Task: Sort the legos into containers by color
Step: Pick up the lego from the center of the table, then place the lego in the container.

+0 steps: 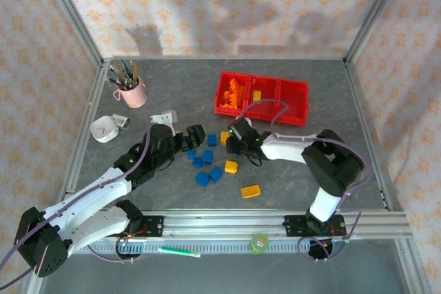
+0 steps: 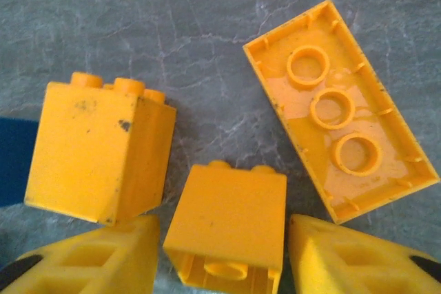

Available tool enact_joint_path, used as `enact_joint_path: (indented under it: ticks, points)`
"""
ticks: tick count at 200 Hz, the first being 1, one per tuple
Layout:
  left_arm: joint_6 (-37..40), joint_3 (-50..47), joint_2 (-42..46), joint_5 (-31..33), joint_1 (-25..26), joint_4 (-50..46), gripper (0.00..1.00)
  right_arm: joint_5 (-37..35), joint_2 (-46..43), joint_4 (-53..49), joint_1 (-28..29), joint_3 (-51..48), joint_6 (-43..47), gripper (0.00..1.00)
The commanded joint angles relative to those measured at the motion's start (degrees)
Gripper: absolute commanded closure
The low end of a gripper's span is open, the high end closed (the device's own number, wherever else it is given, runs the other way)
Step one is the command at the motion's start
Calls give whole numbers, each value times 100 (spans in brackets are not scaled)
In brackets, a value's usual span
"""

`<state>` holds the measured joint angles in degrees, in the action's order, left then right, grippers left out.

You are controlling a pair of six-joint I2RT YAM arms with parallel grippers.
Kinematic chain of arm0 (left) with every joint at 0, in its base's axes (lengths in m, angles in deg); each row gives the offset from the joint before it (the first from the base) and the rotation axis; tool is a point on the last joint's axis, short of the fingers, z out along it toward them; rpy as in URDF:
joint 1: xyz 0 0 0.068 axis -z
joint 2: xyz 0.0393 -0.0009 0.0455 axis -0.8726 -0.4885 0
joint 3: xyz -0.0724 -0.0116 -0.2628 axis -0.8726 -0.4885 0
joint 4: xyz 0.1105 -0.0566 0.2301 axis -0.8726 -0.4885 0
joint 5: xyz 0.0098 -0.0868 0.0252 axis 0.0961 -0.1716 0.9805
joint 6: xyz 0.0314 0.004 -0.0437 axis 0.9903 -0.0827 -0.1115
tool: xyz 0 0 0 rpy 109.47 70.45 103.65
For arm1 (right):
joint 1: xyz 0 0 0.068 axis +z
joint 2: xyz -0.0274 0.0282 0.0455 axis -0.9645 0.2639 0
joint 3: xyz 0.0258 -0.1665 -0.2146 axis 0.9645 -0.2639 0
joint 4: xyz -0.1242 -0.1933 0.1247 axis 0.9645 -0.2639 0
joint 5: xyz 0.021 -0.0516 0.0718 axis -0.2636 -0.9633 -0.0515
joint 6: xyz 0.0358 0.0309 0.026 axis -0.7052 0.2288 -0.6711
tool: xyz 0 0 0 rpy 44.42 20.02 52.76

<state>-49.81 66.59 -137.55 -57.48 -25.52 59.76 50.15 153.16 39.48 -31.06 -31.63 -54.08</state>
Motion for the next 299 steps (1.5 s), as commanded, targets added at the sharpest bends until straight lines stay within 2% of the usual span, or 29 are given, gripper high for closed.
enact_joint_path:
  ticks: [1, 55, 100, 142, 196, 222, 241, 260, 299]
  points:
    - [-62, -32, -49, 156, 0, 29, 1, -462, 181, -32, 27, 194, -88, 51]
    - [-18, 87, -88, 108, 5, -51, 1, -516, -90, -224, 31, 146, -110, 71]
    - [69, 309, -196, -109, 0, -25, 1, -685, -904, -830, -76, 224, -158, 72]
    - [183, 569, -552, -261, 1, 165, 1, -389, -1053, -1343, -941, 823, 29, 72]
    - [263, 1094, -1404, -448, 1, 537, 1, -326, 182, -1471, -1880, 2334, 447, 72]
    - [270, 1367, -1767, -457, 0, 651, 1, -501, 902, -1623, -2138, 3118, 566, 71]
    - [273, 1502, -1951, -405, 2, 710, 1, -337, 1222, -1632, -2286, 3507, 650, 63]
    - [297, 1596, -2060, -447, 0, 722, 1, -309, 1288, -1642, -2306, 3709, 708, 53]
    - [311, 1564, -1933, -477, 0, 653, 1, 15, 837, -1641, -2225, 3391, 638, 46]
